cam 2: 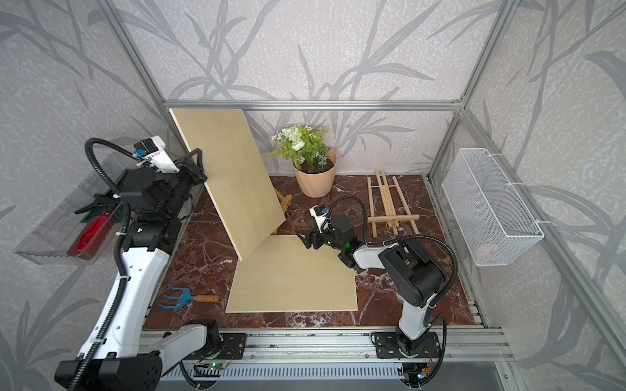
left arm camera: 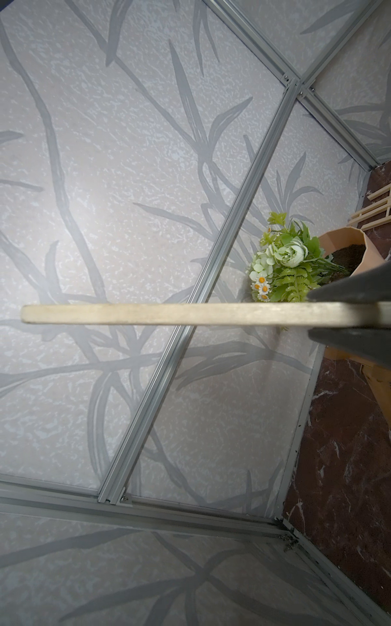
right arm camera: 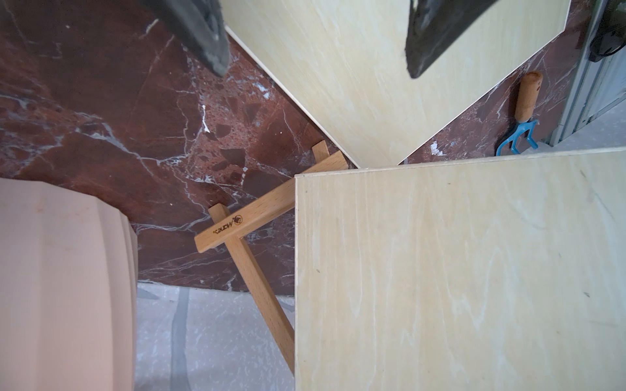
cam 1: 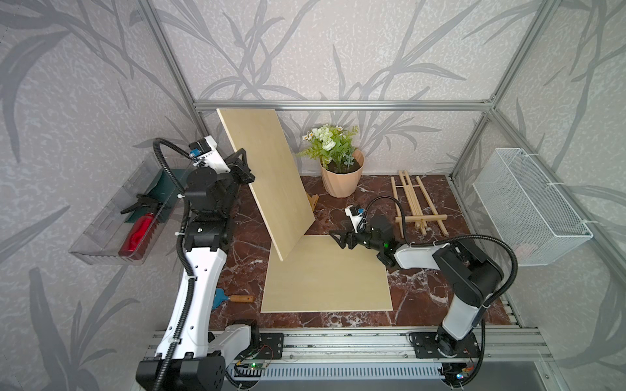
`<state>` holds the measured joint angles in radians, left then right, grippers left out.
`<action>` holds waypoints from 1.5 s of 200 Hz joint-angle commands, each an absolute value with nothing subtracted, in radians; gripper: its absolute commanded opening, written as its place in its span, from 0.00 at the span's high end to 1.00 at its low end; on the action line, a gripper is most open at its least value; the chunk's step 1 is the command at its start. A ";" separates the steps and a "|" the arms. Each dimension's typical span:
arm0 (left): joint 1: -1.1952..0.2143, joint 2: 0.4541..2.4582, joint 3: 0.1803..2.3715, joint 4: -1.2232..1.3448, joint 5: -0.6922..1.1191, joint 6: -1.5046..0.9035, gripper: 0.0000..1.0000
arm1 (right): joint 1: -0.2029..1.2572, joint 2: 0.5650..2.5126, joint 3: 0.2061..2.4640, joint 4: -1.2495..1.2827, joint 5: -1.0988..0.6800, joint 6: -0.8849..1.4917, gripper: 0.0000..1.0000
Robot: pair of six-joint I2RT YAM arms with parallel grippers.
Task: Disassemble the easel
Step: Pick up the drawing board from the easel, then place the drawing board on the drawing board.
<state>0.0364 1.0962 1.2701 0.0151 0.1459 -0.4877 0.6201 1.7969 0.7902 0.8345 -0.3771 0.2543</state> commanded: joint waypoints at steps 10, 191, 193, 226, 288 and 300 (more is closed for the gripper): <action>0.034 1.007 1.359 0.265 0.111 -0.588 1.00 | 0.618 1.791 0.804 0.895 -0.408 0.330 0.19; -0.047 0.953 1.337 0.275 0.069 -0.710 1.00 | 0.814 1.881 0.735 1.407 -0.447 1.426 0.31; -0.047 0.953 1.338 0.275 0.070 -0.710 1.00 | 0.814 1.880 0.735 1.407 -0.447 1.425 0.31; -0.057 0.950 1.332 0.284 0.069 -0.729 1.00 | 0.814 1.885 0.765 1.407 -0.447 1.452 0.29; -0.072 0.942 1.304 0.310 0.077 -0.782 1.00 | 0.814 1.816 0.810 1.407 -0.423 1.453 0.29; -0.074 0.937 1.293 0.317 0.075 -0.785 1.00 | 0.813 1.787 0.808 1.407 -0.415 1.453 0.30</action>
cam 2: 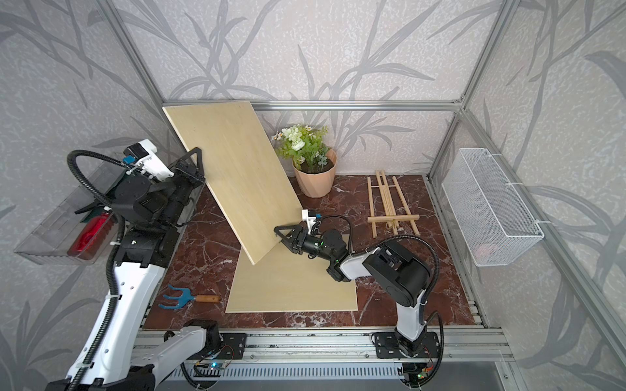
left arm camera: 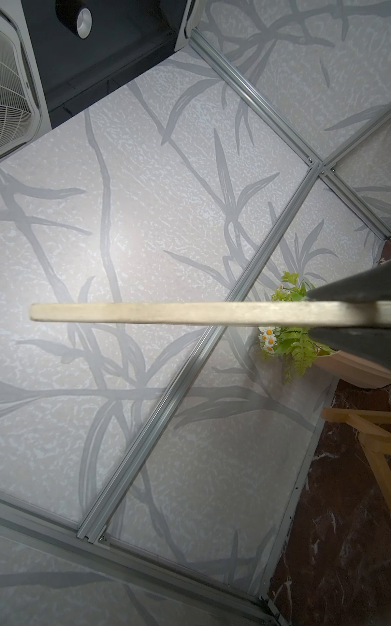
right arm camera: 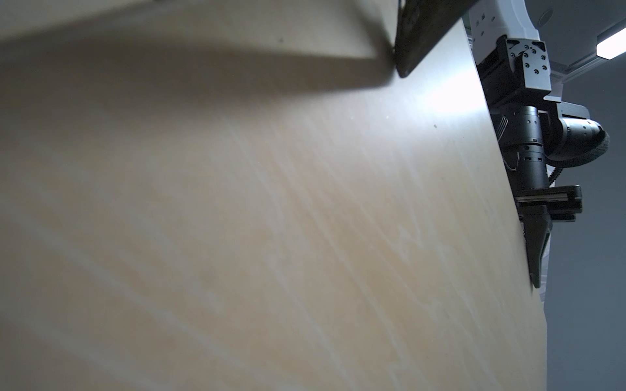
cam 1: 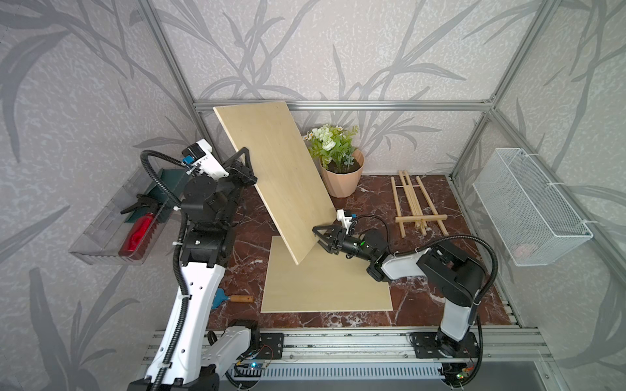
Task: Disassemble the easel
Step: Place the drawing board on the drawing board.
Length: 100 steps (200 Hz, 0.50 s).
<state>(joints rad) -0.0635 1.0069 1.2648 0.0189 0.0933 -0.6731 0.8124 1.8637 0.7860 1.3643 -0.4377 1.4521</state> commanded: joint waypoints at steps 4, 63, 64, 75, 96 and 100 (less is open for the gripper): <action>-0.073 0.934 1.289 0.318 0.074 -0.786 1.00 | 0.812 1.776 0.805 1.407 -0.412 1.453 0.30; -0.073 0.890 1.151 0.414 0.109 -0.817 1.00 | 0.766 1.549 0.693 1.407 -0.359 1.476 0.42; -0.073 0.890 1.148 0.416 0.112 -0.818 1.00 | 0.764 1.546 0.691 1.407 -0.358 1.477 0.43; -0.074 0.892 1.115 0.458 0.133 -0.845 1.00 | 0.746 1.505 0.670 1.407 -0.353 1.482 0.44; -0.073 0.898 1.040 0.553 0.164 -0.897 1.00 | 0.709 1.445 0.643 1.407 -0.345 1.497 0.48; -0.073 0.900 1.030 0.562 0.169 -0.906 1.00 | 0.702 1.435 0.639 1.407 -0.344 1.500 0.48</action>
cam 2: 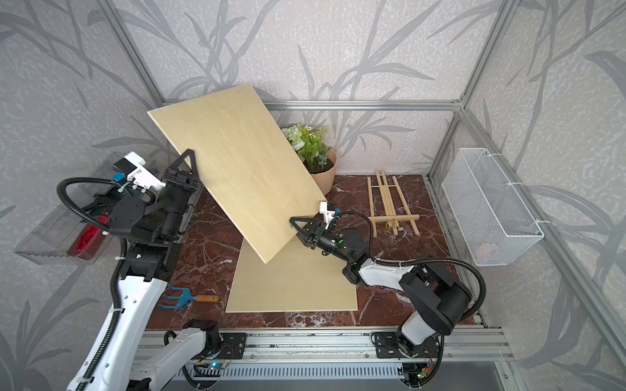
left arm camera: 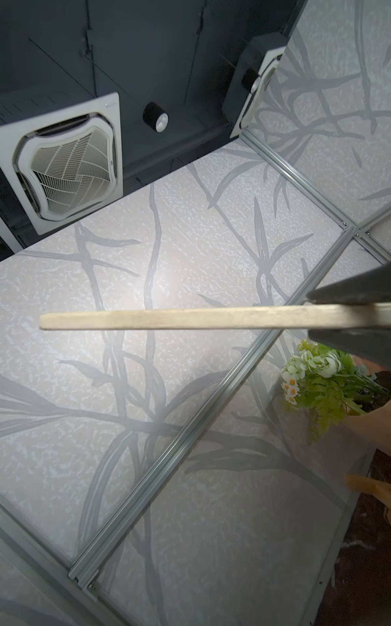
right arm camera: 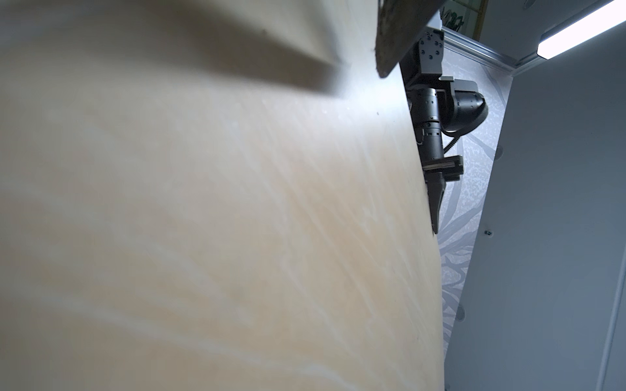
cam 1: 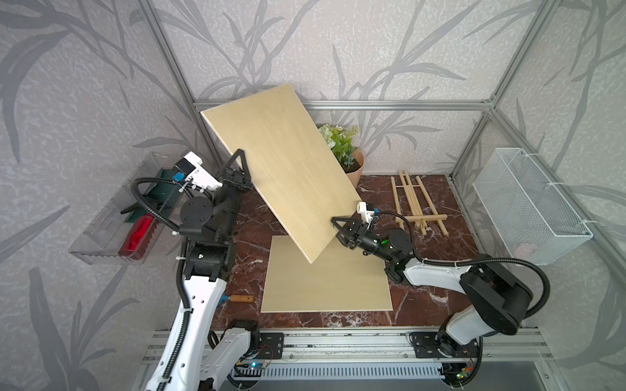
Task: Disassemble the easel
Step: Place the drawing board on the drawing board.
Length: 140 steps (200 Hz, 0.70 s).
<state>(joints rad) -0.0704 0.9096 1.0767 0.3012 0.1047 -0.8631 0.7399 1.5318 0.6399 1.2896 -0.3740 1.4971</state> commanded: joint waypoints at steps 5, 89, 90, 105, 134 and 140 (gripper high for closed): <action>-0.073 0.902 1.019 0.574 0.174 -0.914 1.00 | 0.694 1.425 0.635 1.407 -0.343 1.503 0.49; -0.074 0.857 0.843 0.655 0.175 -0.980 1.00 | 0.656 1.258 0.603 1.407 -0.310 1.451 0.62; -0.074 0.857 0.842 0.656 0.176 -0.981 1.00 | 0.655 1.256 0.603 1.407 -0.309 1.449 0.62; -0.075 0.850 0.816 0.685 0.188 -0.990 1.00 | 0.655 1.233 0.601 1.407 -0.297 1.434 0.65; -0.075 0.851 0.769 0.756 0.212 -1.018 1.00 | 0.655 1.220 0.606 1.407 -0.274 1.432 0.69; -0.074 0.853 0.766 0.756 0.219 -1.024 1.00 | 0.656 1.215 0.606 1.407 -0.268 1.427 0.69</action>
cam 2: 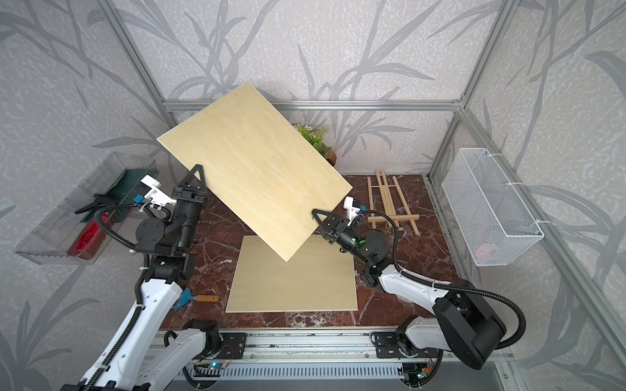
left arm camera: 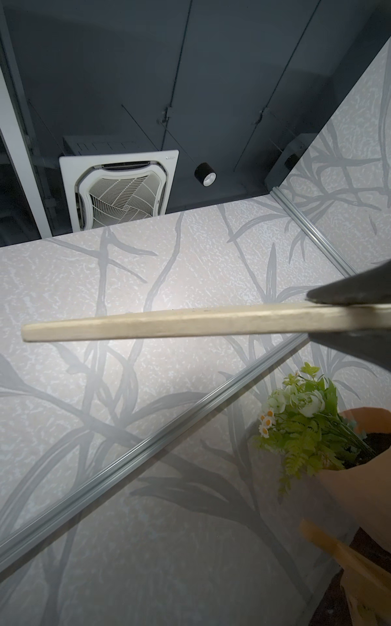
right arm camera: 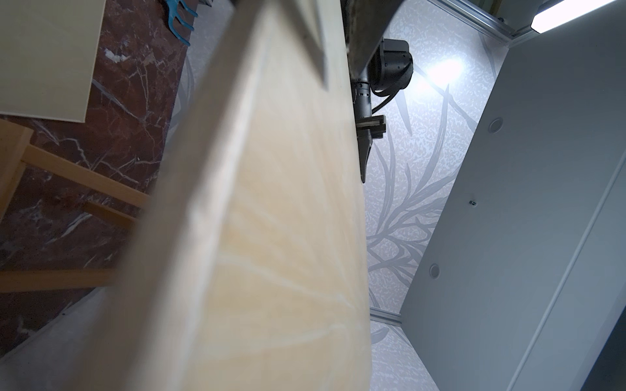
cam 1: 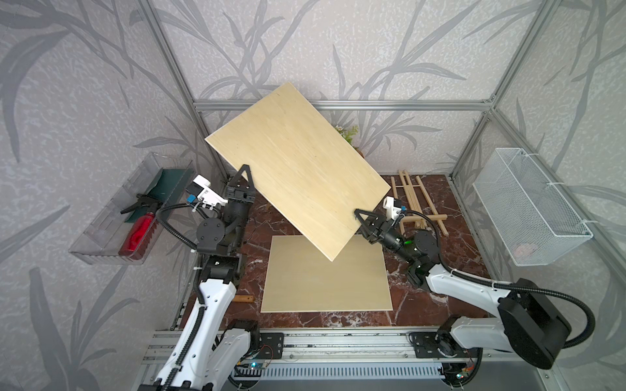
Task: Disassemble the easel
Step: Place the drawing board on the drawing board.
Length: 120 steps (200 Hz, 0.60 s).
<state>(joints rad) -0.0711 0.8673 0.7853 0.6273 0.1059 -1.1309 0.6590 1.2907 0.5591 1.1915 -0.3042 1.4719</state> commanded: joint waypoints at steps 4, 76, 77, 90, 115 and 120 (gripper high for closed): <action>-0.075 0.855 0.764 0.755 0.224 -1.029 1.00 | 0.655 1.212 0.607 1.407 -0.266 1.424 0.69; -0.079 0.878 0.715 0.750 0.255 -1.049 1.00 | 0.657 1.121 0.621 1.407 -0.307 1.370 0.76; -0.079 0.878 0.714 0.752 0.255 -1.049 1.00 | 0.657 1.119 0.620 1.407 -0.306 1.371 0.76; -0.081 0.883 0.707 0.756 0.263 -1.052 1.00 | 0.657 1.100 0.618 1.406 -0.301 1.366 0.77; -0.095 0.896 0.707 0.758 0.279 -1.046 1.00 | 0.657 1.100 0.629 1.406 -0.306 1.368 0.83; -0.098 0.899 0.707 0.759 0.281 -1.045 1.00 | 0.657 1.103 0.629 1.407 -0.308 1.368 0.85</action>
